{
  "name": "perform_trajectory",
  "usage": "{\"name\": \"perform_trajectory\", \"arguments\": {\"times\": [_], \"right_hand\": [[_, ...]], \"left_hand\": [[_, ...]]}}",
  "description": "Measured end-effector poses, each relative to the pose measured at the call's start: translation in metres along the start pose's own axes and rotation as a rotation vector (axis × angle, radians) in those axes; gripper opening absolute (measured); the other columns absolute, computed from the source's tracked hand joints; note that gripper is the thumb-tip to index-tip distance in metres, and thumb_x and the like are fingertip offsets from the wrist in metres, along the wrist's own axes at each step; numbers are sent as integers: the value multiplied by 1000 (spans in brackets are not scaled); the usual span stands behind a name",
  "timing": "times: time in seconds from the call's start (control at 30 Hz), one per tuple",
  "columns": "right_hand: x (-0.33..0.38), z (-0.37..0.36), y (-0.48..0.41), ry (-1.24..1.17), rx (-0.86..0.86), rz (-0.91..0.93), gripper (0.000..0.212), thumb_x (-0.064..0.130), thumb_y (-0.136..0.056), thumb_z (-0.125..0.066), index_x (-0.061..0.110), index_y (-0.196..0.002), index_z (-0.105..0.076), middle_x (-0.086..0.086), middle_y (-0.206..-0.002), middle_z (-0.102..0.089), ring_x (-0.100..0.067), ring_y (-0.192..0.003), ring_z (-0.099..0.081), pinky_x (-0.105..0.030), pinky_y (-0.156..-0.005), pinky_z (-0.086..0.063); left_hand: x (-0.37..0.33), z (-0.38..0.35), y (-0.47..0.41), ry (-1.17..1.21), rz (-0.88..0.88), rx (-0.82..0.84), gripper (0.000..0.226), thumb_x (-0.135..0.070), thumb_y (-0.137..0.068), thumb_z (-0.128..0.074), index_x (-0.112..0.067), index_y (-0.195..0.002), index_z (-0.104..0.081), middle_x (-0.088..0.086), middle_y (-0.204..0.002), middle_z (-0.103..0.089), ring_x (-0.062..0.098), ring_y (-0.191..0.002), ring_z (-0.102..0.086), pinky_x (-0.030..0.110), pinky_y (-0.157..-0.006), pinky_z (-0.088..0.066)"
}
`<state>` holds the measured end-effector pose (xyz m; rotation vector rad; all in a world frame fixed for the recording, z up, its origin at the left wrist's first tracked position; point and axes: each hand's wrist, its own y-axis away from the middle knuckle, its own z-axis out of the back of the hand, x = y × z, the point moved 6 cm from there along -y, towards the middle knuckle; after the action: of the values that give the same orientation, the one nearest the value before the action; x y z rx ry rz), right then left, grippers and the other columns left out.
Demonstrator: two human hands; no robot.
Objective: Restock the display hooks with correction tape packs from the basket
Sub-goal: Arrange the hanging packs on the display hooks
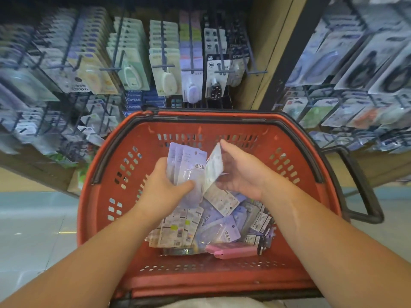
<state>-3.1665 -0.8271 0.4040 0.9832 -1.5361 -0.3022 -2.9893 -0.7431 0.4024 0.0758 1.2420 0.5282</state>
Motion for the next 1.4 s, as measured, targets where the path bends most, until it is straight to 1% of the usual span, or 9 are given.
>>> {"name": "perform_trajectory", "arguments": {"times": [0.13,0.23,0.37,0.57,0.77,1.03,1.13,1.3,1.4], "right_hand": [[1,-2,4,-79,32,41,4,8,-103,-53,7,-100,-56,-23,-100,-70,-25,-69,-61,-26,-54,-54],[0,-2,5,28,38,105,32,-12,-95,-59,5,-122,-57,-20,-105,-69,-21,-73,-63,-25,-63,-60],[-2,0,6,231,9,113,35,9,-93,-73,13,-127,-65,-3,-89,-64,-8,-60,-51,-21,-54,-47],[-3,-3,8,439,-69,185,33,43,-94,-69,11,-99,-67,3,-89,-68,-15,-82,-59,-31,-76,-46],[-7,-23,10,333,-85,214,32,25,-103,-58,-6,-113,-61,-12,-107,-63,-23,-83,-64,-29,-52,-57],[1,-29,4,591,94,248,23,31,-104,-59,22,-115,-76,5,-105,-79,-9,-92,-73,-20,-67,-55],[-1,16,-32,567,-56,177,25,27,-107,-53,18,-119,-72,2,-112,-76,-21,-105,-69,-31,-82,-55],[-47,79,-96,980,-188,-110,28,21,-102,-56,5,-81,-63,-9,-75,-53,-25,-69,-50,-35,-67,-43],[-74,80,-116,1337,-99,-194,31,33,-104,-54,7,-101,-70,-8,-99,-65,-27,-102,-62,-35,-86,-47]], "left_hand": [[5,-3,-2,143,38,48,43,-10,-91,-78,-24,-125,-55,-3,-113,-74,13,-100,-74,38,-86,-62],[5,-5,-2,201,38,84,42,-8,-92,-78,-23,-125,-56,1,-115,-74,18,-104,-75,48,-95,-61],[2,-7,0,295,40,129,52,-26,-78,-83,-22,-124,-59,3,-117,-76,25,-109,-74,54,-100,-58],[2,-7,-1,425,78,112,54,-29,-78,-85,-21,-125,-59,4,-117,-77,26,-103,-77,50,-87,-62],[6,-1,-1,499,127,26,58,-40,-70,-75,-25,-124,-59,2,-121,-74,28,-109,-73,48,-86,-58],[3,3,-4,470,103,-19,46,-5,-77,-88,-21,-114,-66,1,-101,-81,21,-88,-80,32,-58,-61],[19,14,-13,467,169,-121,36,-1,-84,-83,-25,-105,-66,-4,-88,-81,20,-79,-80,38,-53,-61],[35,27,-26,386,208,-200,64,-15,-65,-95,-25,-120,-65,1,-108,-80,26,-94,-80,59,-70,-65],[39,27,-27,367,216,-199,59,-10,-71,-94,-22,-120,-65,3,-108,-80,27,-94,-80,57,-66,-64]]}}
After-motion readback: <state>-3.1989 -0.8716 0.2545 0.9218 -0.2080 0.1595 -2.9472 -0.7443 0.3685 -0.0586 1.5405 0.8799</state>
